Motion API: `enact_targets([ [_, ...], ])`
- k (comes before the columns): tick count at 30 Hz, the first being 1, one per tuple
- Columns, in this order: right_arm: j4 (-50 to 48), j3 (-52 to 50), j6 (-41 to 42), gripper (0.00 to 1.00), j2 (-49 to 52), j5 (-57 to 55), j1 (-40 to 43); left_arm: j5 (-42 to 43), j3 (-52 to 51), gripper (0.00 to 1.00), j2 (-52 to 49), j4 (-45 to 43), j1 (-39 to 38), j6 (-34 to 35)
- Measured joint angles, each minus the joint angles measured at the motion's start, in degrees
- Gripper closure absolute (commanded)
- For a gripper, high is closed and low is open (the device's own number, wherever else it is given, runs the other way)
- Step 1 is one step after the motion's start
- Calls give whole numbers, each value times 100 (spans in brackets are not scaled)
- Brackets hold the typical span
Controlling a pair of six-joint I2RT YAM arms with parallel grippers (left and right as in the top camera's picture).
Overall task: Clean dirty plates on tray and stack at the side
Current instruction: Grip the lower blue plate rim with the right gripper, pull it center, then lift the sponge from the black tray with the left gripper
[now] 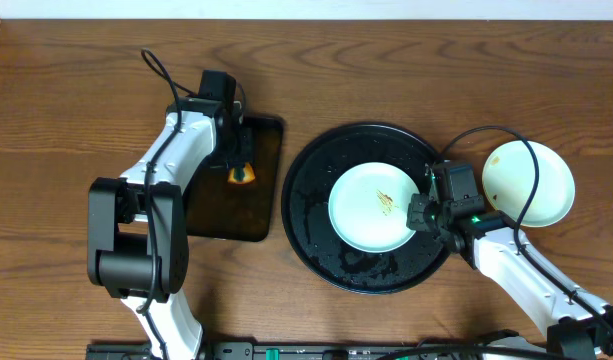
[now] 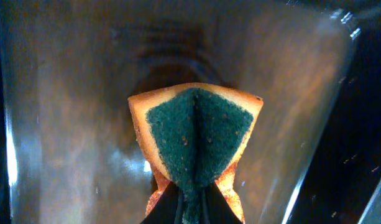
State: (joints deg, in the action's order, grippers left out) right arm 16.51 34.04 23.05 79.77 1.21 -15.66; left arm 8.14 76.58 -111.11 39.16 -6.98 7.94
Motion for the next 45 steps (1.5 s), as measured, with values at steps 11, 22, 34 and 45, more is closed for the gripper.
enact_targets([
  [11,120,0,0,99,0,-103,0,190,7,92,-254,339,46,-376],
  [22,-24,0,0,99,0,-382,0,278,7,93,-245,435,28,-20],
  [34,-70,0,-7,99,0,-310,0,621,4,92,734,402,7,-177],
  [45,-55,0,-7,99,0,-203,0,245,4,93,837,262,7,66],
])
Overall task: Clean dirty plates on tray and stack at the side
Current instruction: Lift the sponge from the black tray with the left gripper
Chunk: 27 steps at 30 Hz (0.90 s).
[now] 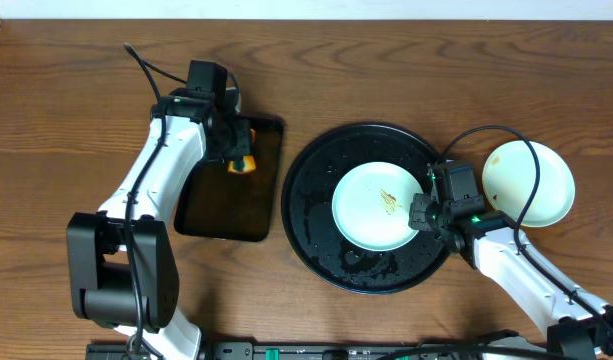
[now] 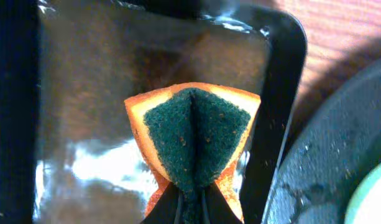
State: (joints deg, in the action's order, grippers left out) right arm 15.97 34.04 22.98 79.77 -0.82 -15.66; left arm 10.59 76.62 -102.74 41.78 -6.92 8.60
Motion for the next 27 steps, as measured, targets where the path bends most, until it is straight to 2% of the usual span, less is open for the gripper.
enact_targets([
  [6,-59,0,-4,99,0,2,0,-350,0,92,264,-374,0,83],
  [15,-81,0,-31,99,28,2,0,-719,0,93,1353,-573,0,129],
  [27,-695,114,-44,99,798,173,0,-789,0,93,1692,-581,0,195],
])
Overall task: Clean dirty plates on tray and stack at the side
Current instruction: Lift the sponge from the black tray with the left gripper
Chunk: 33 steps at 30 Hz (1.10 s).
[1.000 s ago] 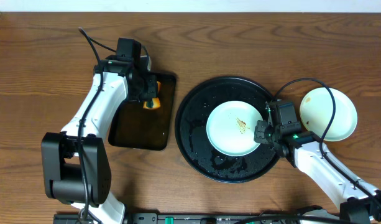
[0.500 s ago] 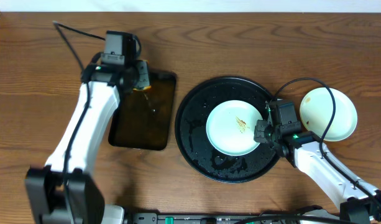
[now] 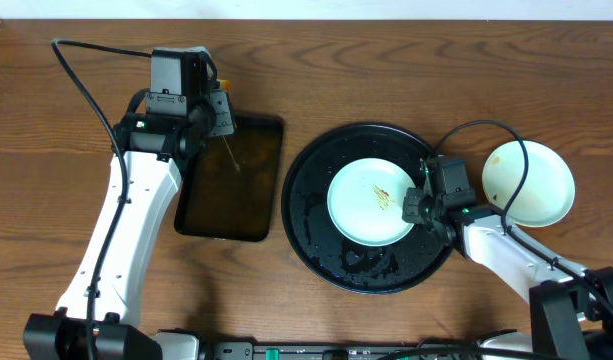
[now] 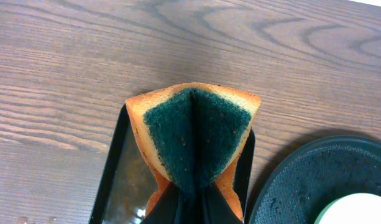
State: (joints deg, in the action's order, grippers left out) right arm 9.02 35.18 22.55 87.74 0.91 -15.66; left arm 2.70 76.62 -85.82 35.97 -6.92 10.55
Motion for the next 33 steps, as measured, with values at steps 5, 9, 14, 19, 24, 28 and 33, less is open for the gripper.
enact_targets([
  [5,-11,31,0,99,37,33,0,-11,0,93,0,0,0,0],
  [9,-11,33,0,99,37,37,0,-9,0,93,0,0,0,0],
  [14,-11,33,0,99,37,37,0,-9,0,93,0,166,0,24],
  [19,-11,33,0,99,37,59,0,-9,0,92,-184,820,0,103],
  [24,-11,35,0,99,39,63,0,116,0,93,-997,1471,0,302],
  [28,-9,35,0,99,39,61,0,363,-7,92,-1598,1611,0,361],
  [33,-9,35,0,99,39,61,0,688,22,93,-1644,1670,0,343],
])
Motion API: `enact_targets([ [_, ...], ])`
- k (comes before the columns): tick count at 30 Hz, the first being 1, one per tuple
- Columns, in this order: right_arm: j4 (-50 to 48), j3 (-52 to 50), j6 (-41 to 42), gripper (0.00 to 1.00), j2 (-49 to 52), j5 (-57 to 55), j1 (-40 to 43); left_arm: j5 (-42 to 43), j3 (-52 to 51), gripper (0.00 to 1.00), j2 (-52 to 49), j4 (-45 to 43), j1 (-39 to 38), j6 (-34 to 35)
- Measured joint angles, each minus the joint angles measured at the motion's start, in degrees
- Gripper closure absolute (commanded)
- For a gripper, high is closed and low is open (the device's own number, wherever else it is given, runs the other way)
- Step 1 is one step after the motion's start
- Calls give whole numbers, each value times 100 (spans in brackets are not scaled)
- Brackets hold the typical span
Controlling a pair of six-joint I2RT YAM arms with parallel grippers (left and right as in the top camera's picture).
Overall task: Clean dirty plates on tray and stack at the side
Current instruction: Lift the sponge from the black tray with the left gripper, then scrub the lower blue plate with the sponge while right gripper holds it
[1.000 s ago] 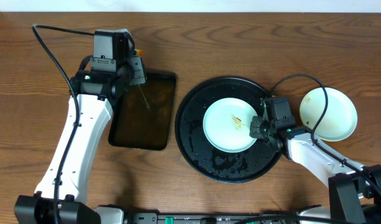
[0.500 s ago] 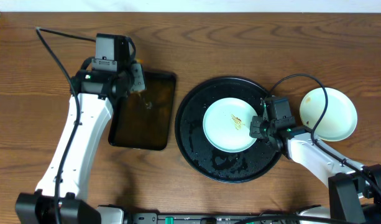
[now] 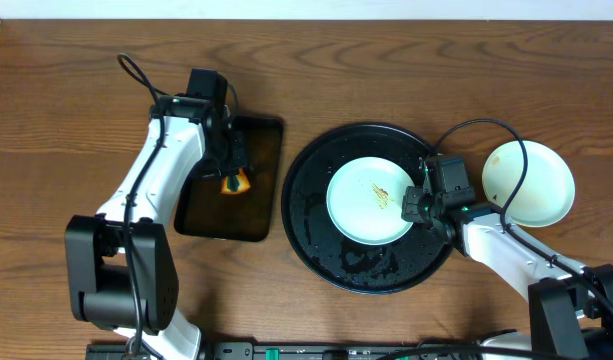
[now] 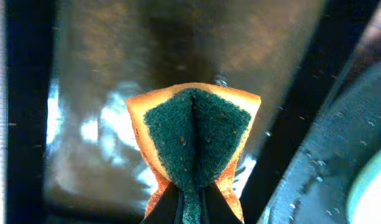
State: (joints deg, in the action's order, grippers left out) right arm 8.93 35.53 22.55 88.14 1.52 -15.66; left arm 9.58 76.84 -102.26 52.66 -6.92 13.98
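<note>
An orange sponge with a green scouring face [image 4: 193, 140] is folded in my left gripper [image 4: 191, 206], which is shut on it. In the overhead view the left gripper [image 3: 234, 180] holds it low over the right part of the black rectangular water tray [image 3: 201, 215]. A pale green dirty plate [image 3: 361, 215] with brown smears lies on the round black tray [image 3: 316, 230]. My right gripper [image 3: 417, 206] is at the plate's right rim and looks shut on it. A second pale plate [image 3: 541, 190] lies on the table to the right.
The water tray's wet floor [image 4: 103, 93] glistens under the sponge, its dark right wall [image 4: 296, 118] beside it. The round tray's wet rim [image 4: 314, 186] shows at the lower right. Cables trail from both arms over the brown wooden table [image 3: 66, 120].
My left gripper with the sponge was high over the water tray's far edge; now it is low inside the tray near its right side. The right gripper and plate have not moved.
The sponge was held low in the water tray, then near the tray's far right corner, then raised above its far edge, and now sits low in the tray again. My right gripper stayed at the dirty plate's rim throughout, and the plate shifted only slightly.
</note>
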Motion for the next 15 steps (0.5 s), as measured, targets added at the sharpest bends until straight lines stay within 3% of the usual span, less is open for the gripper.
enact_targets([
  [7,11,0,-2,99,0,2,0,1078,258,92,0,-317,-164,-227],
  [15,26,4,-4,99,0,2,0,1408,282,93,-2,-1353,-1342,-96],
])
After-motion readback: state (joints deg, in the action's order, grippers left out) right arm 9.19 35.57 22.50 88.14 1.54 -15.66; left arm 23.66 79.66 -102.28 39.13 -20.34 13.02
